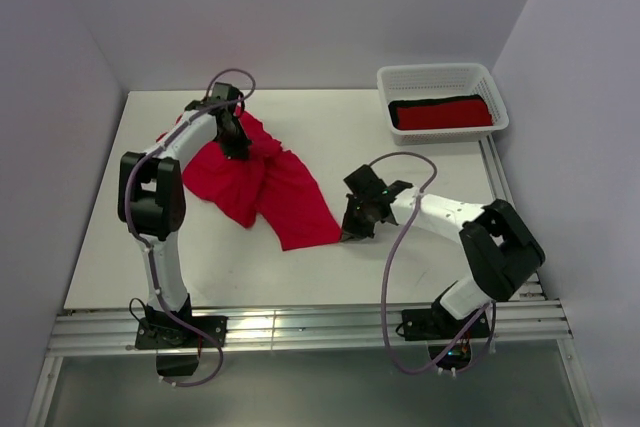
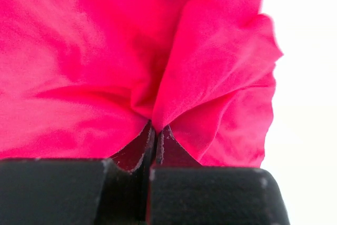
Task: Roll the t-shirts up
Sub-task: Flatten the tshirt
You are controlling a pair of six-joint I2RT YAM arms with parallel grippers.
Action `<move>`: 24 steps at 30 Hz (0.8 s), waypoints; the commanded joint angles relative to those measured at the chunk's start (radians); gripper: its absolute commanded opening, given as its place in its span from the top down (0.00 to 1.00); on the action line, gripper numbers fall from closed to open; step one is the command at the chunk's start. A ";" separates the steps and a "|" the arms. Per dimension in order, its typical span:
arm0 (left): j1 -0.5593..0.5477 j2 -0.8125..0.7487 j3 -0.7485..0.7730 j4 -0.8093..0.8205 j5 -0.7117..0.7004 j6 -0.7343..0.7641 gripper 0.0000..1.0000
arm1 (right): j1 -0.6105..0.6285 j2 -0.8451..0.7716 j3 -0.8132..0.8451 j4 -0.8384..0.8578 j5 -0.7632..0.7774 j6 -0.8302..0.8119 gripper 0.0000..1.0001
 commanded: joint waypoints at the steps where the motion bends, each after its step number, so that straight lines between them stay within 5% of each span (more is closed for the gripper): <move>1: 0.002 -0.062 0.145 -0.133 -0.075 0.047 1.00 | -0.066 -0.083 -0.022 -0.026 0.025 -0.019 1.00; 7: 0.106 -0.271 0.049 -0.189 -0.049 0.022 0.97 | -0.130 -0.151 -0.076 -0.046 0.011 -0.026 1.00; 13: 0.208 -0.534 -0.302 -0.152 -0.095 -0.077 1.00 | -0.207 -0.261 -0.160 -0.096 0.037 -0.025 1.00; 16: 0.211 -0.677 -0.476 -0.158 -0.159 -0.172 0.93 | -0.261 -0.326 -0.199 -0.130 0.061 -0.022 1.00; 19: 0.209 -0.808 -0.612 -0.133 -0.141 -0.217 0.49 | -0.281 -0.356 -0.208 -0.155 0.080 -0.032 1.00; 20: 0.209 -0.834 -0.647 -0.136 -0.141 -0.220 0.22 | -0.285 -0.359 -0.206 -0.170 0.084 -0.037 1.00; 24: 0.212 -0.912 -0.623 -0.184 -0.254 -0.219 0.00 | -0.299 -0.372 -0.197 -0.192 0.109 -0.040 1.00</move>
